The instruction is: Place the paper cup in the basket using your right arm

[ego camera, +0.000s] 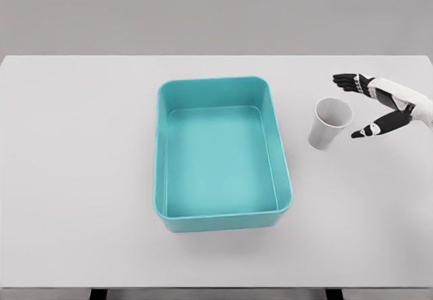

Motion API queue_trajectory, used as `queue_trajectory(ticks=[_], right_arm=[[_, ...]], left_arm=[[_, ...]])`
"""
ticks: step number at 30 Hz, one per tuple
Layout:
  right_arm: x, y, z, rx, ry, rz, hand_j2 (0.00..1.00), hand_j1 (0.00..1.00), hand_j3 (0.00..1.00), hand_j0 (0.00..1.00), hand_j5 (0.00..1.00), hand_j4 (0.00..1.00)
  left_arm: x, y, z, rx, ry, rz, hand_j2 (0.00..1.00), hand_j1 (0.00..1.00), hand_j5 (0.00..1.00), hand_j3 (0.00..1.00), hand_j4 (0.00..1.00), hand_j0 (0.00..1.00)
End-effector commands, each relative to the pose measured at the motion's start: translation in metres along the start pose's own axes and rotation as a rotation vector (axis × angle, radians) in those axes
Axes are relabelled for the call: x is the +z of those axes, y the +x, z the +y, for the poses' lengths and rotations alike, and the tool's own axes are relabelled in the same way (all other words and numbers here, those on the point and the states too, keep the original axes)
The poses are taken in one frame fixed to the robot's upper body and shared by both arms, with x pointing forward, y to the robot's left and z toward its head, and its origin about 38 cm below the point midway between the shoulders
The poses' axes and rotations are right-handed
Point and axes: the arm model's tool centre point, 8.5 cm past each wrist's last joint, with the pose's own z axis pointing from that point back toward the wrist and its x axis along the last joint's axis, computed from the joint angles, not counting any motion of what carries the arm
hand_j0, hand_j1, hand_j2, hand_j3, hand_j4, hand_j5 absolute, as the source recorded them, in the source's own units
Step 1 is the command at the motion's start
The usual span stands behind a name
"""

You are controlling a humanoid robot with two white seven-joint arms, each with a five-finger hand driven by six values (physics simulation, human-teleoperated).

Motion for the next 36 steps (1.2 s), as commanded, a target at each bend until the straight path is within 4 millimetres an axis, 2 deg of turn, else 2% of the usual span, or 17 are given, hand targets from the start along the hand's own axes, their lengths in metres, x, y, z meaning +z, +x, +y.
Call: queue_trajectory(ticks=[1, 9, 12, 20, 36], right_arm=[[-0.003, -0.010, 0.002, -0.036, -0.019, 0.008, 1.00, 1.00, 1.00, 1.00, 1.00, 1.00], [-0.001, -0.028, 0.005, -0.062, -0.038, 0.039, 1.00, 1.00, 1.00, 1.00, 1.00, 1.00], [-0.004, -0.035, 0.013, -0.069, -0.024, 0.046, 1.00, 1.00, 1.00, 1.00, 1.00, 1.00], [-0.012, -0.033, 0.024, -0.063, 0.010, 0.028, 1.00, 1.00, 1.00, 1.00, 1.00, 1.00], [-0.021, -0.028, 0.028, -0.069, 0.021, 0.008, 1.00, 1.00, 1.00, 1.00, 1.00, 1.00]], left_arm=[[0.000, 0.000, 0.000, -0.001, 0.000, 0.000, 1.00, 1.00, 1.00, 1.00, 1.00, 1.00], [0.000, 0.000, 0.000, -0.001, 0.000, 0.000, 1.00, 1.00, 1.00, 1.00, 1.00, 1.00], [0.000, 0.001, 0.000, -0.001, 0.000, -0.003, 1.00, 1.00, 1.00, 1.00, 1.00, 1.00], [0.000, 0.000, 0.000, 0.000, 0.000, 0.000, 1.00, 1.00, 1.00, 1.00, 1.00, 1.00], [0.000, 0.000, 0.000, 0.000, 0.000, 0.000, 1.00, 1.00, 1.00, 1.00, 1.00, 1.00]])
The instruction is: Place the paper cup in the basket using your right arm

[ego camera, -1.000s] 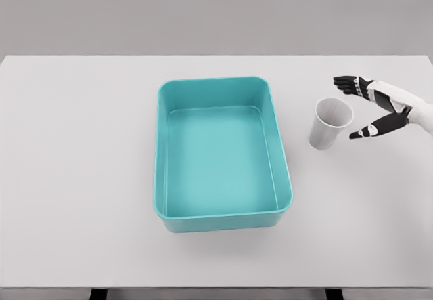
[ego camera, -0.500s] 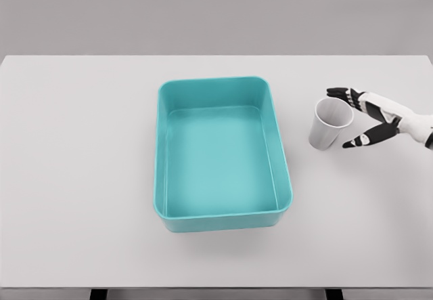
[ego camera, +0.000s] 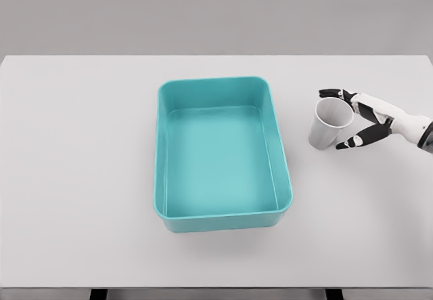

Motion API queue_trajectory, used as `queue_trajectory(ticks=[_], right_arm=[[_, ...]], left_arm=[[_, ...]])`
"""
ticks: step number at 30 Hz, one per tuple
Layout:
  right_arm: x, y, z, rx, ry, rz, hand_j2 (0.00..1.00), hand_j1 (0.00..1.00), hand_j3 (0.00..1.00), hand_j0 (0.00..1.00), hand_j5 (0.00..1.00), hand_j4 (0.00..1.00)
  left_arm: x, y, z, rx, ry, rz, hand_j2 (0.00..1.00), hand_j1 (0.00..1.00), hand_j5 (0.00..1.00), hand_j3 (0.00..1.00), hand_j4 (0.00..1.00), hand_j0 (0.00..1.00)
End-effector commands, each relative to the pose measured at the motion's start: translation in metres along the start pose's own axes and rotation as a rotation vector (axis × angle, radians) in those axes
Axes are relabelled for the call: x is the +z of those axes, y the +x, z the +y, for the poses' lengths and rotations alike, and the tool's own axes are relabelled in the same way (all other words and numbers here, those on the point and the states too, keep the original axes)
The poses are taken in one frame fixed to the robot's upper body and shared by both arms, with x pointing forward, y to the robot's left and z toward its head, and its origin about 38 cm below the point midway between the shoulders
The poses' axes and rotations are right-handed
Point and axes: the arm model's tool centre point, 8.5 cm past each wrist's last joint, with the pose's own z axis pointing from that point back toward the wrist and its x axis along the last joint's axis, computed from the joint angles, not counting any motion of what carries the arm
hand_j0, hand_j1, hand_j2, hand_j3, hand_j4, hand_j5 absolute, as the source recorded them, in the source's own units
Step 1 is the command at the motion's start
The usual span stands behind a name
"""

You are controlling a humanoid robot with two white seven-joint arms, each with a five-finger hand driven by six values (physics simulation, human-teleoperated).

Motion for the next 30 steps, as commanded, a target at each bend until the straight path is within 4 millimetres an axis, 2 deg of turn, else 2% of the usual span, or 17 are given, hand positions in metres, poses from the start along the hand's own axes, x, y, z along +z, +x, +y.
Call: queue_trajectory(ticks=[1, 27, 30], right_arm=[[-0.0001, 0.0006, -0.0004, -0.006, -0.003, -0.003, 1.00, 1.00, 1.00, 1.00, 1.00, 1.00], [-0.0080, 0.0095, 0.0044, -0.003, 0.015, -0.031, 0.97, 0.97, 0.97, 0.97, 0.97, 0.97], [-0.0080, 0.0095, 0.0045, -0.002, 0.016, -0.031, 0.93, 0.93, 0.93, 0.93, 0.93, 0.93]], left_arm=[[0.0000, 0.0000, 0.0000, -0.001, 0.000, 0.000, 1.00, 1.00, 1.00, 1.00, 1.00, 1.00], [0.0000, 0.0000, 0.0000, -0.001, 0.000, 0.000, 1.00, 1.00, 1.00, 1.00, 1.00, 1.00], [0.0000, 0.0000, 0.0001, 0.001, 0.000, 0.000, 1.00, 1.00, 1.00, 1.00, 1.00, 1.00]])
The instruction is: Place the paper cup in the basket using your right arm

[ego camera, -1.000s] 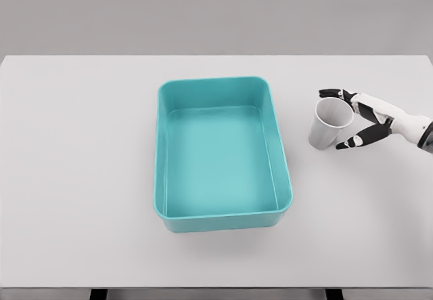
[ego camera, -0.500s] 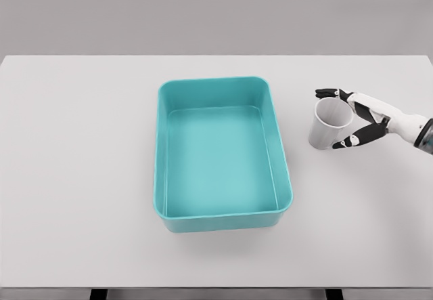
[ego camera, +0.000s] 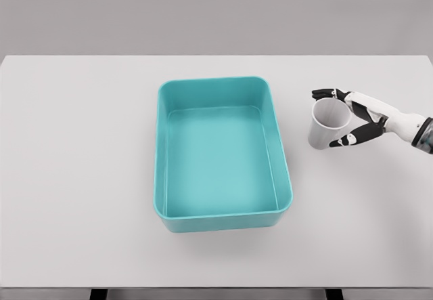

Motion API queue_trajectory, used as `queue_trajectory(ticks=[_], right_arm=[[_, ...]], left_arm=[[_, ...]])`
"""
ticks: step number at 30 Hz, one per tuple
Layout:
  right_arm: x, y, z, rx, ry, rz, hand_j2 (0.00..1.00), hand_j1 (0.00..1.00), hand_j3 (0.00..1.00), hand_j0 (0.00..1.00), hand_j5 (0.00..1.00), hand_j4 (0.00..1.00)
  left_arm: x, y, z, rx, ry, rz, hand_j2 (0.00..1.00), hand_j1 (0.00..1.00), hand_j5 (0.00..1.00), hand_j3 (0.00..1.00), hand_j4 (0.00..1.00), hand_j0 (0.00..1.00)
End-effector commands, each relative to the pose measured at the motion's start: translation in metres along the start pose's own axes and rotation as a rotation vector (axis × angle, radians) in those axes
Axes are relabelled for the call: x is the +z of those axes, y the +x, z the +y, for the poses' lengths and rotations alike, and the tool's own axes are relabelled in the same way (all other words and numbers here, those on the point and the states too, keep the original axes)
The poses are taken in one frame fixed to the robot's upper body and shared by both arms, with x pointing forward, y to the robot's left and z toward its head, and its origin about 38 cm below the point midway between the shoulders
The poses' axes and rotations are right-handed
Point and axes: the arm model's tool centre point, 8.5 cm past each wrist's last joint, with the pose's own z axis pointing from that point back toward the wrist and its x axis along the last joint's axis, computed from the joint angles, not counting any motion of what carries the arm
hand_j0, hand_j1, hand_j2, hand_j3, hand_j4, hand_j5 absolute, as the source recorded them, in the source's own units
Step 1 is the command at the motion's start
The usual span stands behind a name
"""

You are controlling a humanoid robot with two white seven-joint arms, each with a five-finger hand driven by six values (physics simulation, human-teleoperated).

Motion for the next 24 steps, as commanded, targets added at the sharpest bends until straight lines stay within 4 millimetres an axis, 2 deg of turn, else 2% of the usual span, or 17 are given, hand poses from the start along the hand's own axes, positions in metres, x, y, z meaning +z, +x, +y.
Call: queue_trajectory(ticks=[1, 6, 15, 20, 24], right_arm=[[0.000, 0.001, -0.001, -0.005, -0.003, -0.003, 0.89, 0.89, 0.89, 0.89, 0.89, 0.89], [0.000, 0.001, -0.001, -0.005, -0.004, -0.004, 0.83, 0.83, 0.83, 0.83, 0.83, 0.83], [-0.001, 0.007, -0.004, -0.010, -0.015, -0.029, 0.82, 0.82, 0.82, 0.82, 0.82, 0.82], [-0.001, 0.008, -0.005, -0.013, -0.019, -0.035, 0.76, 0.76, 0.76, 0.76, 0.76, 0.76], [0.002, 0.013, -0.013, -0.007, -0.045, -0.050, 0.76, 0.76, 0.76, 0.76, 0.76, 0.76]], left_arm=[[0.000, 0.000, 0.000, -0.001, 0.000, 0.000, 1.00, 1.00, 1.00, 1.00, 1.00, 1.00], [0.000, 0.000, 0.000, -0.001, 0.000, 0.000, 1.00, 1.00, 1.00, 1.00, 1.00, 1.00], [0.000, 0.000, 0.000, -0.001, 0.000, -0.001, 1.00, 1.00, 1.00, 1.00, 1.00, 1.00], [0.000, 0.000, 0.000, 0.001, 0.000, 0.000, 1.00, 1.00, 1.00, 1.00, 1.00, 1.00], [0.000, 0.000, 0.000, 0.001, 0.000, 0.000, 1.00, 1.00, 1.00, 1.00, 1.00, 1.00]])
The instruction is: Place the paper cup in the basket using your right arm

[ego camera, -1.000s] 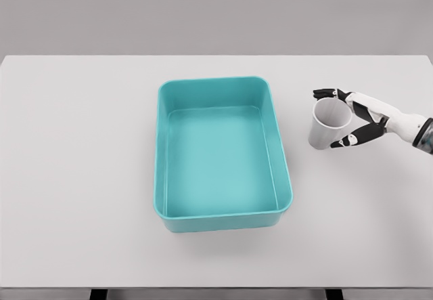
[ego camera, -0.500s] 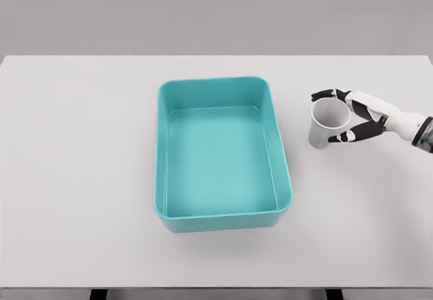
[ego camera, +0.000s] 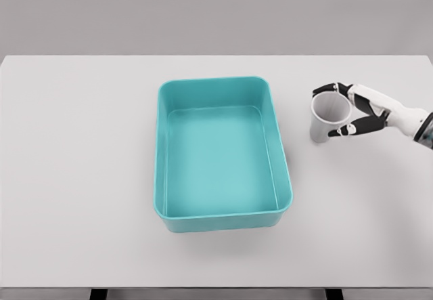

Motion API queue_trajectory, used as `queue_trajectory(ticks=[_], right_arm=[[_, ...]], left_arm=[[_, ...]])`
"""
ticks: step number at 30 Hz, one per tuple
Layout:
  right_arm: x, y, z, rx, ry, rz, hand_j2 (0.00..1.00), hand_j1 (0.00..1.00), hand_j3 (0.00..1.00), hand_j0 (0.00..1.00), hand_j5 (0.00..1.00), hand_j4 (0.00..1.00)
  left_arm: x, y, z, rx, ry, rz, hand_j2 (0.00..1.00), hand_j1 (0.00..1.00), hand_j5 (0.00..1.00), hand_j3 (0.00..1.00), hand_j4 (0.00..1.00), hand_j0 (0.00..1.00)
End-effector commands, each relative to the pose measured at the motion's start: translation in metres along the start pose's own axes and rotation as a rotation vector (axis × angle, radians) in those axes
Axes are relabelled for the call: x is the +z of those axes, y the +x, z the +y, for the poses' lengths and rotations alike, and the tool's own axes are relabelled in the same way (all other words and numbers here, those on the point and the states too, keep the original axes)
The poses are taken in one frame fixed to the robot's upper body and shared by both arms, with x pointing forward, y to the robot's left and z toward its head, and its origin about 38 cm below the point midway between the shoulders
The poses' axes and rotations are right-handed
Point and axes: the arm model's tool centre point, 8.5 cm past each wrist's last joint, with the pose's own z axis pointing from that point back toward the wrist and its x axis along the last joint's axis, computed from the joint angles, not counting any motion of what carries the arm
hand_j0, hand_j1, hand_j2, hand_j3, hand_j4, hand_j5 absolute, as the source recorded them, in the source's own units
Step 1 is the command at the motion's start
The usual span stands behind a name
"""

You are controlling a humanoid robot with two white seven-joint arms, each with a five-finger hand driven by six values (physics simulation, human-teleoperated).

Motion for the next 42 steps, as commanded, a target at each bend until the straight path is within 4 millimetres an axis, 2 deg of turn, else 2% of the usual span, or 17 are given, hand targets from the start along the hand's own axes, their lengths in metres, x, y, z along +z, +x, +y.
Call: queue_trajectory(ticks=[1, 13, 21, 28, 37, 42], right_arm=[[0.001, 0.005, -0.005, -0.002, -0.017, -0.018, 0.76, 0.76, 0.76, 0.76, 0.76, 0.76], [-0.008, 0.037, -0.013, 0.012, -0.038, -0.124, 0.77, 0.77, 0.77, 0.77, 0.77, 0.77], [-0.019, 0.068, -0.013, 0.053, -0.011, -0.206, 0.77, 0.77, 0.77, 0.77, 0.77, 0.77], [-0.021, 0.097, -0.023, 0.093, -0.024, -0.272, 0.78, 0.78, 0.78, 0.78, 0.78, 0.78], [-0.036, 0.139, -0.005, 0.135, 0.051, -0.370, 0.78, 0.78, 0.78, 0.78, 0.78, 0.78], [-0.053, 0.146, 0.014, 0.122, 0.094, -0.398, 0.78, 0.78, 0.78, 0.78, 0.78, 0.78]], left_arm=[[0.000, 0.000, 0.000, 0.000, 0.000, 0.000, 1.00, 1.00, 1.00, 1.00, 1.00, 1.00], [0.000, 0.000, 0.000, -0.001, 0.000, 0.000, 1.00, 1.00, 1.00, 1.00, 1.00, 1.00], [0.000, 0.000, 0.000, 0.000, 0.000, 0.000, 1.00, 1.00, 1.00, 1.00, 1.00, 1.00], [0.000, 0.000, 0.000, -0.001, 0.000, 0.000, 1.00, 1.00, 1.00, 1.00, 1.00, 1.00], [0.000, 0.000, 0.000, -0.001, 0.000, 0.000, 1.00, 1.00, 1.00, 1.00, 1.00, 1.00], [0.000, 0.000, 0.000, 0.000, 0.000, 0.000, 1.00, 1.00, 1.00, 1.00, 1.00, 1.00]])
